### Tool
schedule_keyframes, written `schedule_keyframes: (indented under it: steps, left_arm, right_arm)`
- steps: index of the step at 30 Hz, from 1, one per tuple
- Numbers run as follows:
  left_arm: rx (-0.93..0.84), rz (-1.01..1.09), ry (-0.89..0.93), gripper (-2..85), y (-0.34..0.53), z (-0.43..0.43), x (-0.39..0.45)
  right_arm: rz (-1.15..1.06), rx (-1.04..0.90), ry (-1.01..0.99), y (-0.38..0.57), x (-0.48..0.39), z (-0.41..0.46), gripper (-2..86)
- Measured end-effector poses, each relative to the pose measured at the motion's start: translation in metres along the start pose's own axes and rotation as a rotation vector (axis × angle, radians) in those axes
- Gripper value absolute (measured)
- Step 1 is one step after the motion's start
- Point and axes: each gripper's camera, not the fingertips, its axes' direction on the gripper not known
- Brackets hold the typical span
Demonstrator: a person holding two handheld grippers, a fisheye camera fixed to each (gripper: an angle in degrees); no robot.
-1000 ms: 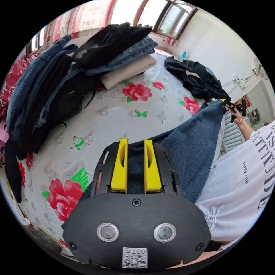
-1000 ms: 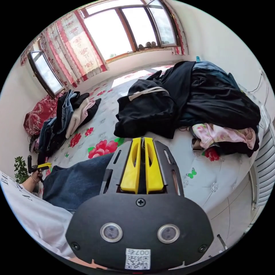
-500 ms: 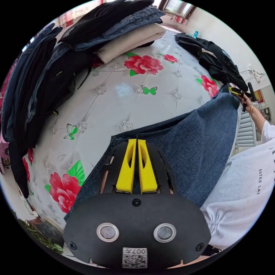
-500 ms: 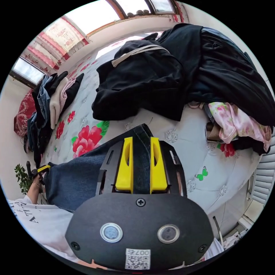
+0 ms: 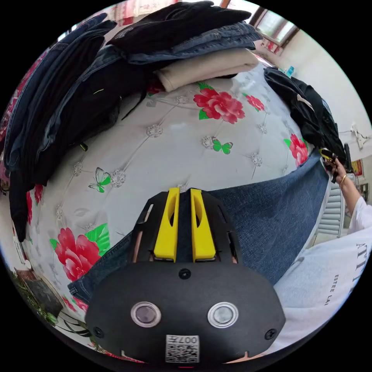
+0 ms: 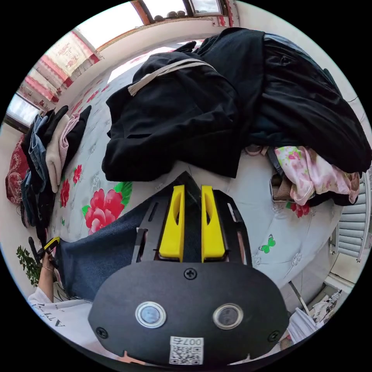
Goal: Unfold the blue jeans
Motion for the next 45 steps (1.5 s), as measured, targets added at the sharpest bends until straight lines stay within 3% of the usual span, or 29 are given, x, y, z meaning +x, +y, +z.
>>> schedule_keyframes:
  steps: [6, 11, 13, 18, 21, 24, 27, 29, 32, 38, 40, 44, 45]
  left_arm:
    - [0.096, -0.085, -0.075, 5.7, 0.06, -0.046, -0.024]
    - [0.17, -0.217, -0.038, 5.3, 0.167, -0.074, -0.036]
    - [0.209, -0.354, 0.059, 5.4, 0.232, -0.08, -0.046]
    - [0.258, -0.618, 0.177, 6.3, 0.357, -0.084, -0.074]
    - [0.344, -0.795, 0.193, 6.2, 0.429, -0.094, -0.099]
    - [0.432, -1.136, 0.121, 5.8, 0.509, -0.095, -0.12]
    - [0.529, -1.357, 0.241, 6.0, 0.577, -0.075, -0.133]
    - [0.607, -1.401, 0.326, 6.5, 0.607, -0.064, -0.136]
    - [0.643, -1.401, 0.361, 7.8, 0.638, -0.054, -0.139]
    - [0.681, -1.333, 0.441, 12.4, 0.667, -0.037, -0.164]
    - [0.682, -1.304, 0.471, 13.8, 0.669, -0.025, -0.178]
    - [0.671, -1.297, 0.522, 14.6, 0.669, -0.006, -0.197]
    - [0.689, -1.31, 0.547, 14.4, 0.671, 0.0, -0.202]
  right_arm:
    - [0.07, 0.215, -0.153, 0.044, 0.039, -0.055, 6.9]
    - [0.273, 0.244, -0.311, 0.135, 0.106, -0.055, 9.5]
    - [0.423, 0.234, -0.42, 0.184, 0.138, -0.037, 10.0]
    - [0.546, 0.345, -0.643, 0.236, 0.155, -0.015, 9.9]
    - [0.528, 0.358, -0.679, 0.227, 0.143, -0.007, 8.7]
    - [0.551, 0.306, -0.605, 0.204, 0.131, 0.0, 4.9]
    - [0.686, 0.198, -0.717, 0.187, 0.142, 0.005, 1.3]
    - [0.665, 0.233, -0.77, 0.178, 0.136, -0.013, 0.6]
    - [0.444, 0.31, -0.669, 0.155, 0.09, -0.07, 0.1]
    - [-0.437, 0.399, -0.601, 0.142, -0.134, -0.183, 0.3]
    - [-0.775, 0.33, -0.623, 0.176, -0.235, -0.189, 0.9]
    - [-1.08, 0.1, -0.619, 0.243, -0.358, -0.132, 3.1]
    - [-1.15, -0.052, -0.61, 0.266, -0.391, -0.102, 3.8]
